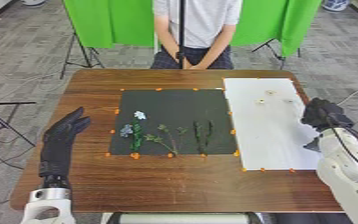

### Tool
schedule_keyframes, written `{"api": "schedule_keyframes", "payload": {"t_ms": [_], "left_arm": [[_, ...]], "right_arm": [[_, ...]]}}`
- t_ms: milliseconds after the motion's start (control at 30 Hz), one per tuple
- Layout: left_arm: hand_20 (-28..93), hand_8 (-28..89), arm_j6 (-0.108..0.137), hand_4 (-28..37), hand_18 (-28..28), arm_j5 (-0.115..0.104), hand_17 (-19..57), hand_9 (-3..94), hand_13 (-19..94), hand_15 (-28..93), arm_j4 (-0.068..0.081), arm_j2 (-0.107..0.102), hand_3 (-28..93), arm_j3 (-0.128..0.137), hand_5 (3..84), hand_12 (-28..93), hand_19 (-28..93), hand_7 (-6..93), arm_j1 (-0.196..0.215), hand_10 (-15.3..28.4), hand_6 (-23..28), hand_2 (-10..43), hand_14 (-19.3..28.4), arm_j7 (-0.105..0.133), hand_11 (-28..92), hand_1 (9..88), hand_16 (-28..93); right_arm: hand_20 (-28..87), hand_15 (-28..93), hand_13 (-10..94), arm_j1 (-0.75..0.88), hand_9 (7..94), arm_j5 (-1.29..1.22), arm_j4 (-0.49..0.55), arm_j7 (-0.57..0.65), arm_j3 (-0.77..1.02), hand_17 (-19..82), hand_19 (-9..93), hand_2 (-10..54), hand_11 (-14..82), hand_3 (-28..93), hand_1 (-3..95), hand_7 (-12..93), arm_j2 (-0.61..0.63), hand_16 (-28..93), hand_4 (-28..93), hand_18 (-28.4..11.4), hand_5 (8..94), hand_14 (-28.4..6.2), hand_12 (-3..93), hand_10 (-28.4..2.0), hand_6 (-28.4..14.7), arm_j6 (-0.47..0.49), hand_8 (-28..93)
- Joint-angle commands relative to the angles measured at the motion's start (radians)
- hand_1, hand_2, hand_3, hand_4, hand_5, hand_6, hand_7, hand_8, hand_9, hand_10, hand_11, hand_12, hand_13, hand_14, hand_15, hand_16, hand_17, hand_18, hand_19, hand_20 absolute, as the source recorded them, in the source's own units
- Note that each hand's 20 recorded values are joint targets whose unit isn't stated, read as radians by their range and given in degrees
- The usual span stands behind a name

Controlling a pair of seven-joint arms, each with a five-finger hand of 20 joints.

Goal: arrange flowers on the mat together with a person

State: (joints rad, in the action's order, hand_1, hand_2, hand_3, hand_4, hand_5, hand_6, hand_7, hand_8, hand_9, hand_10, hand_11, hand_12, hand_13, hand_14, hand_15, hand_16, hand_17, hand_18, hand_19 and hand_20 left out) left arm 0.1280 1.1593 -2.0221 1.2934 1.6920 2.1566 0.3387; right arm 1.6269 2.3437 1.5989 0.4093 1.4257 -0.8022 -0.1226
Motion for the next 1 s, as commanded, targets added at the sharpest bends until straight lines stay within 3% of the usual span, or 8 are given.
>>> {"api": "schedule_keyframes", "payload": {"t_ms": [33,333,533,767,900,933,1000], "left_arm": [[15,-6,0.007,-20.3,10.7,-0.006,6.6,47.7,37,13,-0.004,0.003,72,0.005,46.5,13,7,11.2,0.018,14.1,3.4,-5.5,16.3,-0.009,16,21.7,0],[15,-6,0.005,-20.2,10.7,-0.012,6.5,47.7,37,13,0.005,-0.002,72,0.003,46.5,13,7,11.3,0.009,14.0,3.3,-5.4,16.5,-0.019,16,21.7,0],[15,-6,0.003,-20.2,10.7,-0.01,6.5,47.7,37,13,0.007,-0.004,72,-0.004,46.6,13,7,11.3,0.005,14.0,3.3,-5.5,16.4,-0.023,16,21.6,0],[15,-6,-0.003,-20.4,10.7,-0.011,6.5,47.7,37,14,0.012,-0.005,72,-0.014,46.6,13,7,11.3,0.0,14.0,3.4,-5.8,16.4,-0.019,16,21.3,0],[15,-6,-0.005,-20.6,10.8,-0.01,6.5,47.7,37,13,0.015,-0.006,72,-0.018,46.5,13,7,11.3,-0.006,14.1,3.3,-5.8,16.4,-0.021,16,21.2,0],[15,-6,-0.003,-20.6,10.8,-0.01,6.5,47.7,37,13,0.015,-0.005,72,-0.018,46.5,13,7,11.3,-0.006,14.0,3.3,-5.8,16.5,-0.021,16,21.2,0],[15,-6,-0.005,-20.6,10.8,-0.011,6.5,47.7,37,13,0.019,-0.006,72,-0.019,46.5,13,7,11.3,-0.013,14.0,3.3,-5.8,16.5,-0.025,16,21.1,0]], "right_arm": [[51,59,85,-0.059,87.9,0.015,0.172,0.031,0.061,42,81,-9.5,9.4,55,64.7,25,0.033,31,-24,-20.7,80.1,-4.3,46.4,-8.0,3.1,-0.096,7],[51,59,84,-0.429,88.0,-0.042,0.237,-0.099,-0.264,41,82,-9.5,9.2,56,64.3,24,-0.034,32,-24,-20.4,80.1,-4.1,47.3,-8.4,2.9,-0.145,8],[51,60,84,-0.629,87.8,-0.086,0.183,-0.197,-0.562,41,82,-9.5,9.2,56,64.1,25,-0.131,32,-24,-20.2,79.8,-4.0,47.5,-8.4,3.1,-0.055,8],[51,60,84,-0.732,87.7,-0.05,0.119,-0.285,-0.805,41,82,-9.5,9.3,57,63.7,25,-0.211,32,-24,-19.9,79.6,-3.9,47.6,-8.3,3.2,0.093,8],[51,60,84,-0.752,87.4,-0.029,0.106,-0.301,-0.888,41,82,-9.5,9.4,57,63.6,25,-0.227,32,-24,-19.9,79.4,-3.9,47.7,-8.0,3.3,0.152,8],[51,60,84,-0.84,87.5,-0.094,0.099,-0.258,-1.012,41,82,-9.5,9.3,56,63.6,25,-0.197,32,-24,-19.9,79.4,-3.9,47.6,-8.0,3.4,0.109,8],[51,60,84,-0.823,87.4,-0.068,0.086,-0.276,-1.006,41,82,-9.5,9.4,57,63.5,26,-0.216,32,-24,-19.8,79.3,-3.9,47.6,-8.0,3.4,0.154,7]]}}
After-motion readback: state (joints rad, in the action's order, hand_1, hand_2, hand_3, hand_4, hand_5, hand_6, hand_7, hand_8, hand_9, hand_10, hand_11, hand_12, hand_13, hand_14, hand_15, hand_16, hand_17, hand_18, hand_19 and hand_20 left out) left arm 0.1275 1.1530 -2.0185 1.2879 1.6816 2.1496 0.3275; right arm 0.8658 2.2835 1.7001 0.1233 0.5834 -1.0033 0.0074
